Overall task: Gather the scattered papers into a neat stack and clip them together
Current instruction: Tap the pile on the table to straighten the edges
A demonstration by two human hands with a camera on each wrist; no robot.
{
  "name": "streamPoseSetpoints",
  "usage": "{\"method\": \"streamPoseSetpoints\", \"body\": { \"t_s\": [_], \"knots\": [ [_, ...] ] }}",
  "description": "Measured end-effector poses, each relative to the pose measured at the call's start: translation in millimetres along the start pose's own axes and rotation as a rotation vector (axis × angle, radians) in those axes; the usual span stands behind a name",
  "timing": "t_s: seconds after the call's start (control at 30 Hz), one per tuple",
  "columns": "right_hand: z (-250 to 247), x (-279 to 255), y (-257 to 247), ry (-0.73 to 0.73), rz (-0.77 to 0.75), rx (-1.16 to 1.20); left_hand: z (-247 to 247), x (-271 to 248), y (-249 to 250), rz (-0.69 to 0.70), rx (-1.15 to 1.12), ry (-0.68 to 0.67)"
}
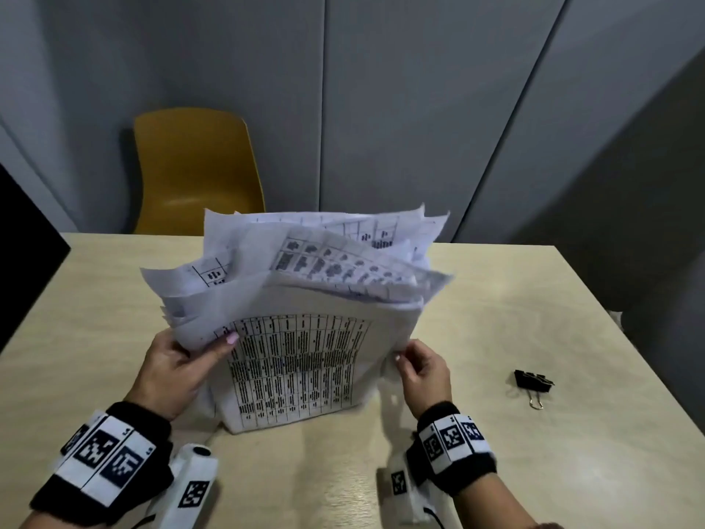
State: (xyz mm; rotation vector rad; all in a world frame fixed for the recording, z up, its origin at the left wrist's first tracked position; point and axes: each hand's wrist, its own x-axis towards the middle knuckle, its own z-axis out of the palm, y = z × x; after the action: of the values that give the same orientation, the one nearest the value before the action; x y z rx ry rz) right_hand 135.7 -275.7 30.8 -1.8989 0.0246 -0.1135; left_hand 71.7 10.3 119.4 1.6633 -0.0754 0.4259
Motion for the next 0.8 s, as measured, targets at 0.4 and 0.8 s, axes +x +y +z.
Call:
{"method": "streamPoseSetpoints", "body": {
  "t_s": [0.4,0.8],
  "knots": [
    [4.5,-2.7,3.7,-0.027,0.156,0.236,-9.0,-2.0,-9.4,-0.086,-0.013,0.145],
    [-13.8,40.2,-3.8,-0.103,-0.092,-0.378,-14.7,-1.3,-7.6,-0.176,0.038,0.142]
  ]
}}
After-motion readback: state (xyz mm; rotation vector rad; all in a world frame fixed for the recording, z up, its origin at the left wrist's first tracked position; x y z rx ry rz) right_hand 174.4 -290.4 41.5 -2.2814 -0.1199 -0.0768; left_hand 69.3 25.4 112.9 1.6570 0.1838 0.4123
